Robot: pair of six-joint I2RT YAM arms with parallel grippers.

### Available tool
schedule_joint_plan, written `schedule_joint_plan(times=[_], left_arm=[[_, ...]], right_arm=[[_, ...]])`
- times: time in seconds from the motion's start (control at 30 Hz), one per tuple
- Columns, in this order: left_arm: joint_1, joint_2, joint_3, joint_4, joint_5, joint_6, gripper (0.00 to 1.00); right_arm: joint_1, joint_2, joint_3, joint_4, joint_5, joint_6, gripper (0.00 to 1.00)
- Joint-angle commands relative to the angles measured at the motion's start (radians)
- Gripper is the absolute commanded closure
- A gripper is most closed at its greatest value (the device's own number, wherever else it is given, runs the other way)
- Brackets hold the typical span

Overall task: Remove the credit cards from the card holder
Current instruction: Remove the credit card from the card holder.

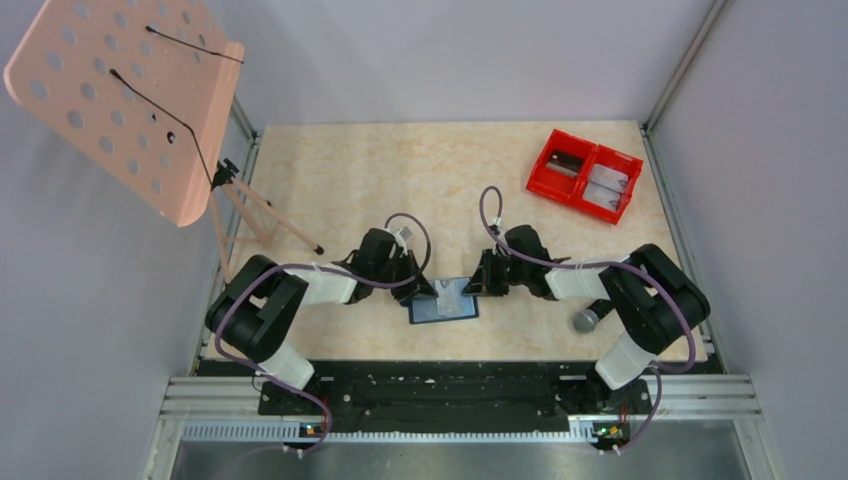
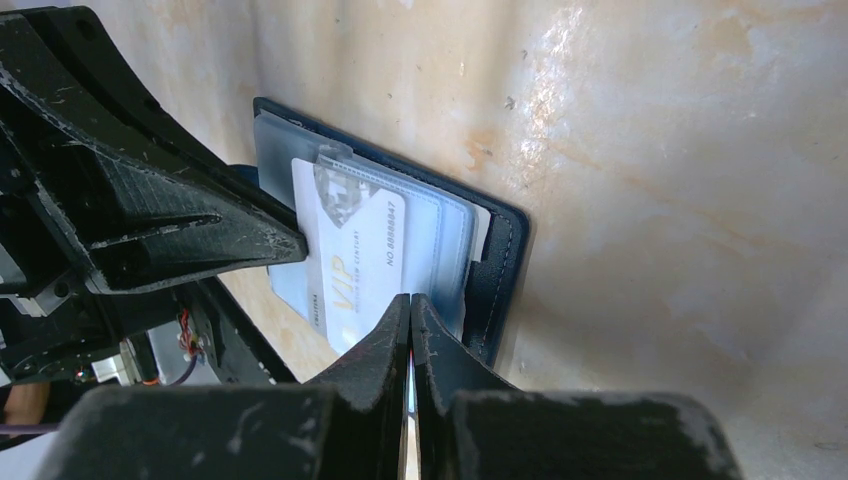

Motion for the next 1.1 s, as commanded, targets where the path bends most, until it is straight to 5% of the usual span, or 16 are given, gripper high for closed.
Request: schedule_joint_plan(times=[0.0,0.6,0.93,1.07], left_arm=[[0.023,-0.053,-0.028,0.018,0.008,0.016,1.0],[0.047,-0.207,-0.049,-0.126,-0.059,0.086,1.0],[0.048,-0.295,-0.062,-0.151,-0.021,0.146,1.0],[0.049,-0.331,-0.061,-0.177,-0.026,0.182,1.0]], right_arm=[[0.012,0.025,0.008,-0.042,0.07,-0.023,1.0],[0.012,-0.072,0.046,0.013,-0.052,-0.11,1.0],[-0.022,-0.083,0.192,0.077,-0.254,-0.276,0.72],[-0.061,0.004,0.268,0.087,-0.455,-0.324,0.6]])
